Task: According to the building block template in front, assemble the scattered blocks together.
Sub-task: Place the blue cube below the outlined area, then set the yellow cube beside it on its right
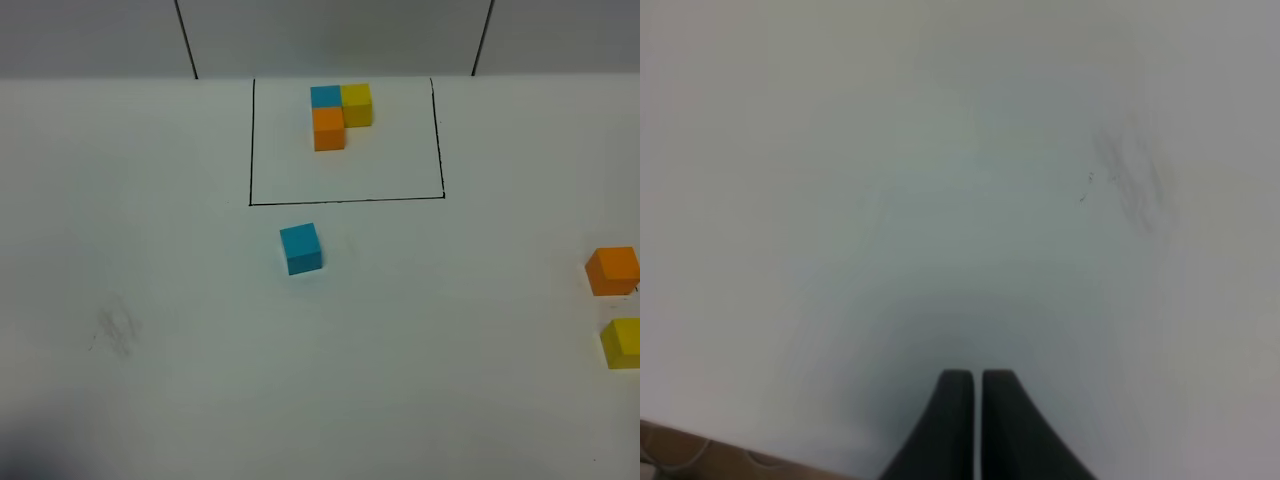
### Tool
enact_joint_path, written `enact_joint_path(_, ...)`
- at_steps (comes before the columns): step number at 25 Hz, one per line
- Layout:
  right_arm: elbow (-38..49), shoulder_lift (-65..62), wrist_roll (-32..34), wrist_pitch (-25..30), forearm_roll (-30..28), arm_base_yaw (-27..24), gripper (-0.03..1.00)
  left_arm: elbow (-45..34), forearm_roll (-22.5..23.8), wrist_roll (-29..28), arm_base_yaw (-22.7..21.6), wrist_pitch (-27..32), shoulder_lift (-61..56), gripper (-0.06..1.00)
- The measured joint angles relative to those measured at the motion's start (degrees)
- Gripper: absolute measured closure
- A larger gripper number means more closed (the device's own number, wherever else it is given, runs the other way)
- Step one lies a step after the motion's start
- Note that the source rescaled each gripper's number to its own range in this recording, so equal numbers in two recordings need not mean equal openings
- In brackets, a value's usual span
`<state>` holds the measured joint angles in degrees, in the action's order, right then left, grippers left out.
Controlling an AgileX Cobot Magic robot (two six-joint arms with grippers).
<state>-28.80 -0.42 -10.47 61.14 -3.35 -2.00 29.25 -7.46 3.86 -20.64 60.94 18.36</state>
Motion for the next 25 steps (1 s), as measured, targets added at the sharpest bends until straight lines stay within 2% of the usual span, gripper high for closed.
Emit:
enact_joint_path(7, 0.0, 0.0, 0.0, 0.0, 0.0, 0.0, 0.97, 0.0, 2.3, 0.0, 1.2, 0.0, -2.1, 0.94)
enact_joint_path(14, 0.0, 0.0, 0.0, 0.0, 0.0, 0.0, 0.97, -0.2, 2.3, 0.0, 11.2, 0.0, -9.9, 0.94)
enact_joint_path(21, 0.0, 0.0, 0.0, 0.0, 0.0, 0.0, 0.97, -0.2, 2.3, 0.0, 17.3, 0.2, -15.4, 0.94)
enact_joint_path(25, 0.0, 0.0, 0.0, 0.0, 0.0, 0.0, 0.97, -0.2, 2.3, 0.0, 19.1, 0.2, -17.3, 0.94)
